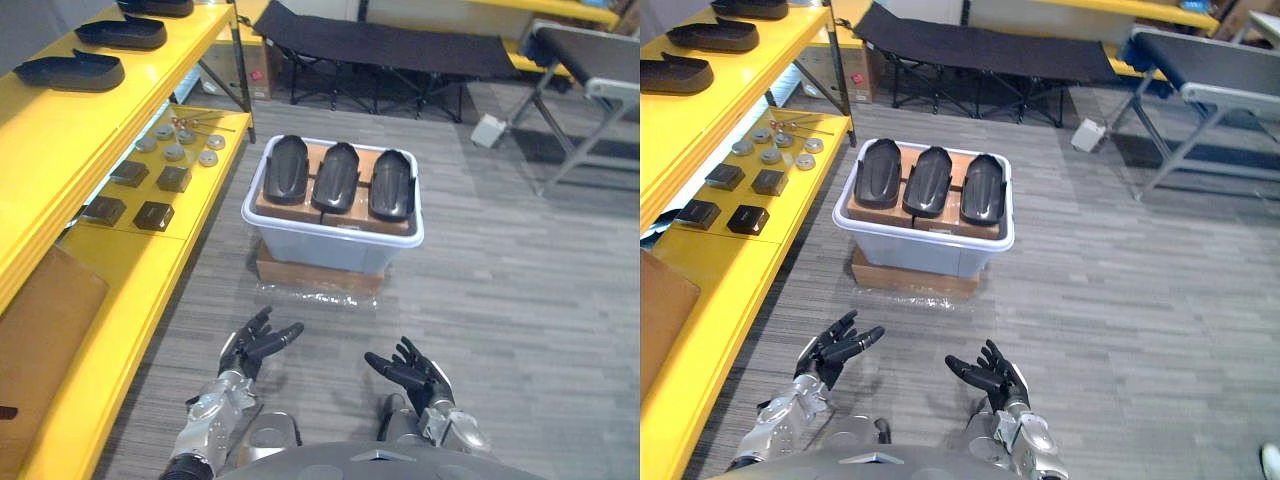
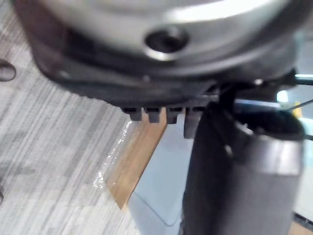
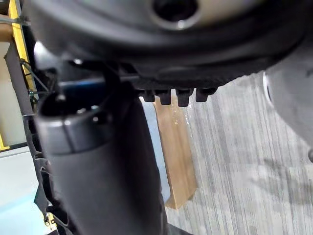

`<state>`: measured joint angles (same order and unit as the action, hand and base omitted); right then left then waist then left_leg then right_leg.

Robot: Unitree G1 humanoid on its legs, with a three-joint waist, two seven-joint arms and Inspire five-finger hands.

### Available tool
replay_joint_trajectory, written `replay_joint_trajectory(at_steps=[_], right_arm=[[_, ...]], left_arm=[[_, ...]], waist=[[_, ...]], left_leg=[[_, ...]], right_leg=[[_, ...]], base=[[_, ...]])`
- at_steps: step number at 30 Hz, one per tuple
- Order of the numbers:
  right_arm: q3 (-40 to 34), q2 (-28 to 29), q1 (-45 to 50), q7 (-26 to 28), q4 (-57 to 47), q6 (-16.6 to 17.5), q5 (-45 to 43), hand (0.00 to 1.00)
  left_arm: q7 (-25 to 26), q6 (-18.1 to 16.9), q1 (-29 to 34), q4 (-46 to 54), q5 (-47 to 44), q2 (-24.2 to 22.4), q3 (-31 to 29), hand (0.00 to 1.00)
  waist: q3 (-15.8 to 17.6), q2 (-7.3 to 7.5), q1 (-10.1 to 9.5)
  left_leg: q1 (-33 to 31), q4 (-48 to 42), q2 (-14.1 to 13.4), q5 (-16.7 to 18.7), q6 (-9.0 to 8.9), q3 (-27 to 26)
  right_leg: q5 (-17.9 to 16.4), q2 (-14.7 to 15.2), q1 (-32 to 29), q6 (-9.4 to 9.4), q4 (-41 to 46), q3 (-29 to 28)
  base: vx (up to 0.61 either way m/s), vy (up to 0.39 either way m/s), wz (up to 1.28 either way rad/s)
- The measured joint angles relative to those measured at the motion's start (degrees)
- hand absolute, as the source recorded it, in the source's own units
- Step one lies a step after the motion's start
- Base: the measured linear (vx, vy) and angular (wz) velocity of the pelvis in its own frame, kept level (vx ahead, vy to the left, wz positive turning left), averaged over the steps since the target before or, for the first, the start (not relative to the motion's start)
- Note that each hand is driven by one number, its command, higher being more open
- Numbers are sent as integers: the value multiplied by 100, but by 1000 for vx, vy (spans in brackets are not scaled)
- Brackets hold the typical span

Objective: Walk over and take three plastic housings, then place them on the shelf

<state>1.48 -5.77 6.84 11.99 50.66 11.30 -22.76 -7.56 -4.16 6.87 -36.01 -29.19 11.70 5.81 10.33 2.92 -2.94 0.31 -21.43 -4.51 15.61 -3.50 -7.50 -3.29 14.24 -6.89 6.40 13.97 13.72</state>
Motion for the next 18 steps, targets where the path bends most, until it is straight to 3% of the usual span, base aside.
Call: replay_joint_trajectory(at_steps=[1,2,3,4,5,6,8,11,13,14,16,18], right_arm=[[-98,-95,6,-43,17,2,-1,100],[-149,-178,10,-101,17,4,-17,100],[-202,-281,-84,-150,7,31,-36,100],[-211,-337,-141,-170,5,36,-71,100],[-279,-437,-184,-209,-8,34,-71,100],[-323,-473,-150,-265,-10,24,-56,100],[-369,-482,-138,-330,-41,20,-48,100],[-608,-455,-128,-512,-359,105,-63,100],[-674,-472,-55,-886,-811,275,-60,100],[-727,-443,-52,-983,-867,320,-58,100],[-819,-217,-23,-1304,-1178,365,-62,100],[-907,-140,19,-1463,-1566,406,-41,100]], left_arm=[[7,6,-44,-226,1,-59,-10,100],[0,11,61,-299,0,-181,-14,100],[-6,15,175,-353,2,-313,-11,100],[-23,24,211,-356,5,-389,6,100],[-28,51,251,-400,5,-573,5,100],[-27,31,275,-391,22,-680,-34,100],[-65,27,251,-393,25,-679,-61,100],[-199,-128,246,-392,60,-729,-36,100],[-184,-155,244,-400,82,-748,224,100],[-182,-152,223,-409,114,-729,278,100],[-181,-126,165,-292,282,-654,301,100],[-187,-51,154,-157,310,-530,451,100]], waist=[[-15,-142,11],[-124,-329,-20],[-160,-534,-8],[-136,-590,22],[-52,-684,13],[-12,-672,-19],[-5,-655,14],[-9,-663,105],[-39,-711,190],[-49,-715,195],[-3,-339,210],[-26,-185,210]], left_leg=[[-1,-281,-237,244,-155,182],[6,-359,-480,301,-266,217],[-206,-798,-735,216,-299,172],[-408,-1156,-850,88,-301,91],[-791,-1886,-1043,-285,-312,-14],[-973,-2232,-1208,-408,-314,-56],[-875,-1841,-1264,-350,-375,-373],[-742,-94,-1285,-600,-356,-746],[-654,888,-1203,-1596,-262,-957],[-575,987,-1160,-1664,-323,-967],[-319,1431,-686,-1752,-191,-1153],[-239,1769,-371,-1846,-54,-1265]], right_leg=[[184,-152,59,-122,283,73],[20,-368,70,-199,280,163],[-78,-603,143,-272,171,276],[-95,-664,222,-301,94,327],[-42,-780,441,-412,-134,352],[0,-849,712,-410,-386,402],[5,-826,1072,-413,-654,478],[37,-806,1410,-364,-980,571],[-36,-752,1410,-149,-998,567],[-64,-688,1425,-88,-985,536],[-34,-274,1441,96,-990,643],[33,-6,1381,249,-1004,665]], base=[[279,-464,41],[332,-463,33],[251,-308,10],[261,-283,14],[247,-283,14],[317,-285,13],[266,-161,8],[250,-10,-1],[268,210,-10],[258,260,-8],[177,207,-3],[135,193,-2]])
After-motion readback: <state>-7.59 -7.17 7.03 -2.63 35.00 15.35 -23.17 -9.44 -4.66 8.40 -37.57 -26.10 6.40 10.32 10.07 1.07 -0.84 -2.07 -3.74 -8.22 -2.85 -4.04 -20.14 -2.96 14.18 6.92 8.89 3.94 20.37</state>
